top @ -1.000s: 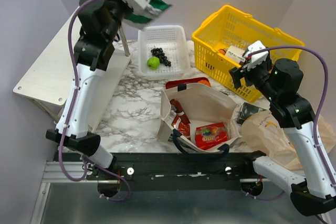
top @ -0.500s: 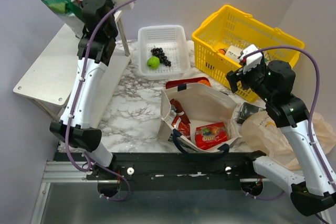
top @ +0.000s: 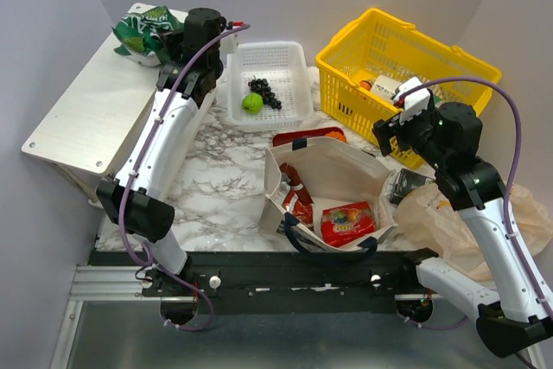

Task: Untie the knot of the grocery bags and take out the mixed food

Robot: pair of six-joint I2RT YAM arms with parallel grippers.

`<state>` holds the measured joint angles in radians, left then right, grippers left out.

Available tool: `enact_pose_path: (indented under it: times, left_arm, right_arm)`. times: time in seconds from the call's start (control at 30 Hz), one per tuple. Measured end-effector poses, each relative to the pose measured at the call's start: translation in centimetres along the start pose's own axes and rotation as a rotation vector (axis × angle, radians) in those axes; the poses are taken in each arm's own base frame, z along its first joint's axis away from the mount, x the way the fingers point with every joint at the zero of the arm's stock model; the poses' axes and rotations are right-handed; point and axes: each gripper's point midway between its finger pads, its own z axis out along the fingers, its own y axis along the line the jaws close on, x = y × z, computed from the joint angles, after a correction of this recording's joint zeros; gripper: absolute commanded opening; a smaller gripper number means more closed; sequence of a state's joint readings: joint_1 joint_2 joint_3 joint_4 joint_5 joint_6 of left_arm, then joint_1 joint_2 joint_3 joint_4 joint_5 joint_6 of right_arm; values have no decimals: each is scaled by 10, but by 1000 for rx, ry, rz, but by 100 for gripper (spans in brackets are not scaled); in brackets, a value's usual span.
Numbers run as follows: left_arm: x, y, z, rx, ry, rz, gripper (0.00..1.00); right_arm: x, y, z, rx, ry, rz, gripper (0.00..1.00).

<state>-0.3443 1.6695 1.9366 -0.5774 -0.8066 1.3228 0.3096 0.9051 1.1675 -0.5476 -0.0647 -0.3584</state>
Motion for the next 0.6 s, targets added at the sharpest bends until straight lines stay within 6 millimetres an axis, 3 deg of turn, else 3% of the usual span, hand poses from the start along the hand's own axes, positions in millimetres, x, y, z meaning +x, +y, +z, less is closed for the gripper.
enact_pose_path:
  times: [0.13, 0.27, 0.3, 0.33, 0.37, 0.43, 0.47, 0.53, 0.57, 0.6]
  left_arm:
    - [11, 13, 19, -37, 57, -41, 0]
    - [39, 26, 54, -74, 176, -48, 0]
    - [44, 26, 60, -76, 200, -43, 4]
    - [50, 25, 66, -72, 228, -38, 11]
    - [51, 23, 68, -66, 239, -32, 32]
    - [46, 14, 68, -41, 241, -3, 48]
    - [40, 10, 66, -33, 232, 1, 63]
    - [25, -3, 61, -13, 205, 18, 73]
    - [16, -10, 58, 0, 185, 28, 87]
    - [9, -17, 55, 10, 171, 31, 90]
  right_arm:
    - [0, 0, 0, -2, -1, 2, 94]
    - [3, 0, 1, -3, 1, 4, 94]
    - [6, 1, 1, -3, 5, 6, 94]
    - [9, 2, 0, -5, 10, 8, 94]
    - [13, 2, 0, -6, 15, 10, 94]
    - [20, 4, 0, -9, 26, 13, 94]
    - [24, 5, 0, -10, 31, 15, 93]
    - [27, 5, 0, -9, 36, 21, 94]
    - [28, 5, -1, -9, 36, 23, 94]
    - [28, 5, -1, -8, 36, 25, 94]
